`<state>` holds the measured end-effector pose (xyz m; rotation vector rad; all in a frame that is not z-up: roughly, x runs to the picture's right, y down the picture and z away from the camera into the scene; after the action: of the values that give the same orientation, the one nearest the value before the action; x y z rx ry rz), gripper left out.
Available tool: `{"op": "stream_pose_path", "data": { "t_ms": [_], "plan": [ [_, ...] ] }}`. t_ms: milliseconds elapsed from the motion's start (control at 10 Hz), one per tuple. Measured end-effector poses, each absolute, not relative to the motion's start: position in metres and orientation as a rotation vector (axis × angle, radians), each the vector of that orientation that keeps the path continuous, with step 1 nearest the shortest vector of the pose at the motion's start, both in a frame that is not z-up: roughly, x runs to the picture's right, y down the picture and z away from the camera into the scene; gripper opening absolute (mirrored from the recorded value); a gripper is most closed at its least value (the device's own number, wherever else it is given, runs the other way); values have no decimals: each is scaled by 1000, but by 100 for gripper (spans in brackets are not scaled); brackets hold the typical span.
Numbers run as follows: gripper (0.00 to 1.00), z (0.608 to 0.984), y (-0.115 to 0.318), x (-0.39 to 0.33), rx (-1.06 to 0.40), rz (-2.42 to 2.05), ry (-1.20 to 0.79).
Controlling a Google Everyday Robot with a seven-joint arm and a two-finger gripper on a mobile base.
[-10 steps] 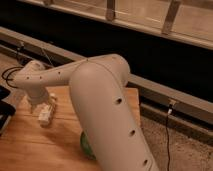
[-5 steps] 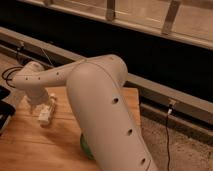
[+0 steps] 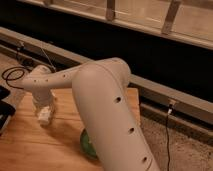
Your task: Place the bottle in the ceramic bowl
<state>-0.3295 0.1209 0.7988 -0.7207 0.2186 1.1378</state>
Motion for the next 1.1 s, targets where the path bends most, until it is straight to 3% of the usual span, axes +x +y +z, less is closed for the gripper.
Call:
{"op": "stream_pose_path", "data": {
  "t_ms": [600, 1100],
  "plan": [
    [65, 806, 121, -332, -730, 1154, 210],
    [65, 846, 142, -347, -783, 1145, 245]
  ]
}}
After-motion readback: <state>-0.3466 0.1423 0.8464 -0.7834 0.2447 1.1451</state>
